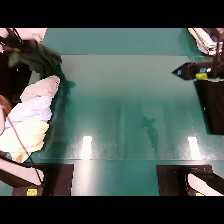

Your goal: Fold the shirts.

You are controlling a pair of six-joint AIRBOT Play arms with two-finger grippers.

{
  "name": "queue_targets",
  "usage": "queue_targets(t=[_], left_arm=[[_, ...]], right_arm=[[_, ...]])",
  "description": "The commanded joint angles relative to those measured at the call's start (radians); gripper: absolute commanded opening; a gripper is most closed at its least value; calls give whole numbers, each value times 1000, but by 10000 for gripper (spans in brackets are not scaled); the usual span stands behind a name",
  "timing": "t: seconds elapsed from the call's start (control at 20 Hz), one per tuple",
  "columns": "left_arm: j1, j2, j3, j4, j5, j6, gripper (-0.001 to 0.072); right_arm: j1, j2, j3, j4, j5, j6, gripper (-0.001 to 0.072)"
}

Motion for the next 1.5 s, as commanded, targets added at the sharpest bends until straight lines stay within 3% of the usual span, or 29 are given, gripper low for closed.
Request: queue_targets(t=[0.0, 0.15, 0.35, 0.45, 0.6, 0.65, 0.7, 0.75, 0.95, 1.25, 1.45], left_arm=[[-90, 225, 18, -2, -119, 51, 25], [-230, 358, 16, 0, -248, 53, 24], [-461, 384, -94, -14, -335, -11, 25], [-581, 384, -229, -71, -280, -40, 26], [-720, 384, -463, -272, -76, -26, 30], [-750, 384, -520, -317, -11, -5, 223], [-768, 384, -559, -328, 39, 3, 469], [-771, 384, -573, -316, 61, 18, 499], [-628, 382, -560, -243, 50, 19, 498], [-336, 382, -764, -329, 127, 29, 497], [-298, 319, -914, -495, 332, 182, 498]], right_arm=[[0, 1, 143, -1, -44, 0, 17], [0, 0, 248, -2, -55, 0, 16], [0, 1, 323, -2, -43, 0, 16], [0, 1, 340, -2, -16, 0, 16], [0, 1, 340, -3, 17, 0, 16], [0, 1, 340, -3, 26, 0, 16], [0, 0, 340, -3, 37, 0, 16], [0, 1, 340, -3, 43, 0, 17], [0, 1, 340, -2, 62, 0, 16], [0, 0, 340, -2, 84, 0, 16], [0, 0, 338, -3, 91, 0, 16]])
